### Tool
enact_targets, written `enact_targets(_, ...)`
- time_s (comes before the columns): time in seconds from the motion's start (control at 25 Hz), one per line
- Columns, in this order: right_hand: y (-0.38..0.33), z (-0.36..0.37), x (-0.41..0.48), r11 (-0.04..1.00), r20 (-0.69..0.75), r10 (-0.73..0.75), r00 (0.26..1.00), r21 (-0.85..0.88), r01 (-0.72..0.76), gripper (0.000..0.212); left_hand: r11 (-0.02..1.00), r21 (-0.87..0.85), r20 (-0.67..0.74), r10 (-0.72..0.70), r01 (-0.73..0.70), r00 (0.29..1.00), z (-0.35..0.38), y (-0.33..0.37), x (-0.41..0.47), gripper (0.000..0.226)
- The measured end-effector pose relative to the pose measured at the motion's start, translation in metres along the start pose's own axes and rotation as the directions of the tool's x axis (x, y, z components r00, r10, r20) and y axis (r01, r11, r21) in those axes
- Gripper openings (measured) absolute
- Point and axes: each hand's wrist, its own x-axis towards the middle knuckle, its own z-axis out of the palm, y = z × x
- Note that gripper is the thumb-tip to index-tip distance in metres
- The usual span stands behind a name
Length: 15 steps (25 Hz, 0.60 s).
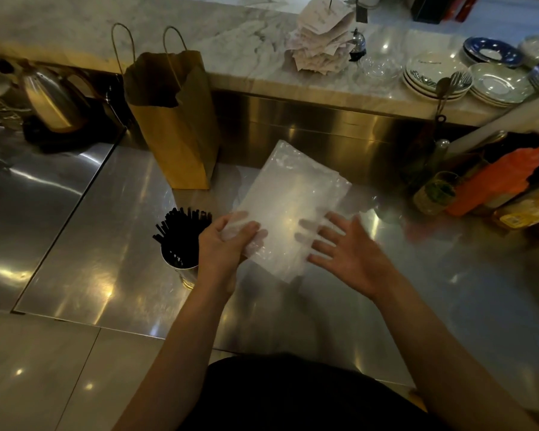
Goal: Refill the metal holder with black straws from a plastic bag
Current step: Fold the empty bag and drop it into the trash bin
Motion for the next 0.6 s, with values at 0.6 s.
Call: enact_targets(0.6, -0.026, 0.021, -0.012, 0.815, -0.099, -0.008, 0.995, -0.577, -0.051, 0.027, 0.939, 0.344, 0.409, -0.180, 0.031, 0.895, -0.007, 0.020, 0.000, 0.022)
